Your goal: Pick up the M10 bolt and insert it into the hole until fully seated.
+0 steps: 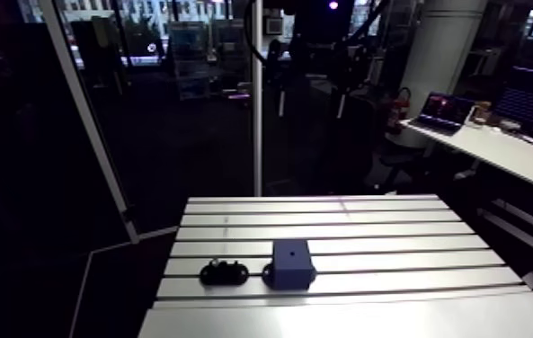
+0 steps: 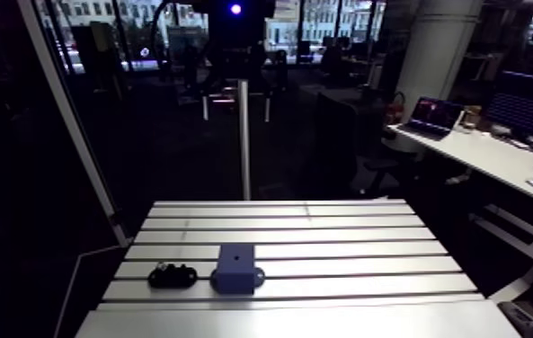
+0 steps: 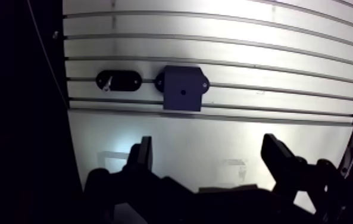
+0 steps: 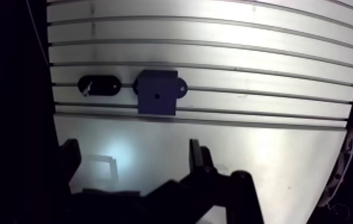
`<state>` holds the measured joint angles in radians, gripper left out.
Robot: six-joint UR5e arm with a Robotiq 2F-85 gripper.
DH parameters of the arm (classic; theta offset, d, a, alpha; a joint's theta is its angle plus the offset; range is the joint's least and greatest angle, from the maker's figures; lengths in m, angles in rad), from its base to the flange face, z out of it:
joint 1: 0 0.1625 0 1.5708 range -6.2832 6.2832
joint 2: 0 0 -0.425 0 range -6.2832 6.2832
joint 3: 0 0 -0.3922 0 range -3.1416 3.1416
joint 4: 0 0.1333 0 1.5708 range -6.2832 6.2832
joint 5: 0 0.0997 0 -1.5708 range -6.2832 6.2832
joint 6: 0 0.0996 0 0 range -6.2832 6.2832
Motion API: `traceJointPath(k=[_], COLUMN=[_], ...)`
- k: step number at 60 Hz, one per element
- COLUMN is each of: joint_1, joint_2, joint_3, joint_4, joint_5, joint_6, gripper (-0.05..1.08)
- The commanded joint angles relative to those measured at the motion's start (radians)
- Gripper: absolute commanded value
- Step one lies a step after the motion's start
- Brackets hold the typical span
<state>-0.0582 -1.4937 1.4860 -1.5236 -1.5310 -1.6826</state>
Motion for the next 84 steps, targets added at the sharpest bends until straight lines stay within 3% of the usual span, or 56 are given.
traceJointPath(k=[1,40,53,57,70,77,84], joint_1=[0.004,0.004,0.007,0.033,0.062,0.116,0.163], joint_2=[-0.001,-0.019,-0.033,-0.035,-0.032,-0.015,0.014], joint_3=[-0.003,0.013,0.08,0.12,0.167,0.207,0.231], joint_4=[0.0,-0.022,-0.09,-0.152,-0.21,-0.268,-0.321], joint_5=[0.0,-0.007,-0.001,0.005,0.001,0.002,-0.008], joint_6=[0.001,-0.007,0.004,0.008,0.068,0.101,0.14], gripper=[0.01,0.01,0.01,0.01,0.01,0.01,0.01])
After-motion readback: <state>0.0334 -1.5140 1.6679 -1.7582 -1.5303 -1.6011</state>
